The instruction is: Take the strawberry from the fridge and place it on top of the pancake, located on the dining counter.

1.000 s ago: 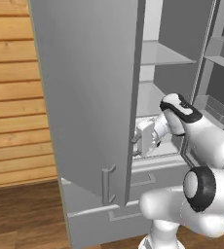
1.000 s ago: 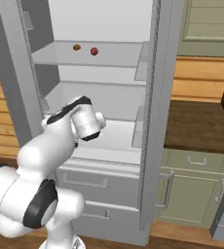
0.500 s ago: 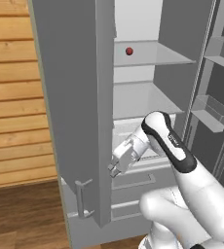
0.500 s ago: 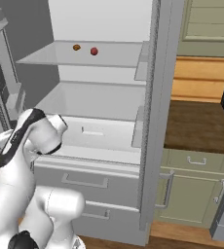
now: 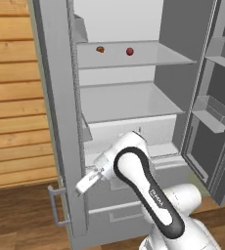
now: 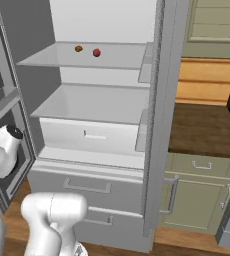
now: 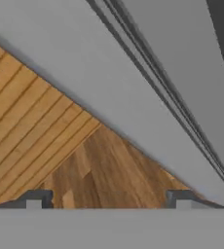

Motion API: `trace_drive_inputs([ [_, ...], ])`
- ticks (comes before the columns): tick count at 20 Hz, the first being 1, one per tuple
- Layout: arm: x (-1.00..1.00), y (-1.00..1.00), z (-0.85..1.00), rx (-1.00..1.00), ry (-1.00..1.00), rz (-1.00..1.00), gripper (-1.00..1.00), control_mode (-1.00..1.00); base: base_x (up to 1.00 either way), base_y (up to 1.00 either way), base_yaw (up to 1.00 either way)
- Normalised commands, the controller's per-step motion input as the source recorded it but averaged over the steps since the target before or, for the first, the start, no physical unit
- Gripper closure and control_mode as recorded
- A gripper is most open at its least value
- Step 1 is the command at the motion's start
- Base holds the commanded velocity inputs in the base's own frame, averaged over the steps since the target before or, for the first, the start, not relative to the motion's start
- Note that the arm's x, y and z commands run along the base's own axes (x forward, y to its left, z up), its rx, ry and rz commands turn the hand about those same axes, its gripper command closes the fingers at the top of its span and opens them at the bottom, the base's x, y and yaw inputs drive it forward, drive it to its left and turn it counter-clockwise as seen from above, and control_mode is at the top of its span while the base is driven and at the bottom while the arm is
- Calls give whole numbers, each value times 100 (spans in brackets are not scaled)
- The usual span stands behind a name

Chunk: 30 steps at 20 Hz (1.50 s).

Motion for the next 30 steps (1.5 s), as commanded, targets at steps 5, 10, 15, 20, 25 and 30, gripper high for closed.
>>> trace_drive_inputs([
  [5,0,91,8,-10,-47,0,-100,-100,0,0,0],
  [10,0,84,24,-15,-53,-2,-100,-100,0,0,0],
  [15,-48,17,44,-11,-19,-4,-100,-100,0,0,0],
  [20,-100,-36,80,-3,-14,-3,-100,-100,0,0,0],
  [25,-45,-96,61,0,5,-17,-100,-100,0,0,0],
  [30,1,-100,34,0,19,-21,-100,-100,0,0,0],
])
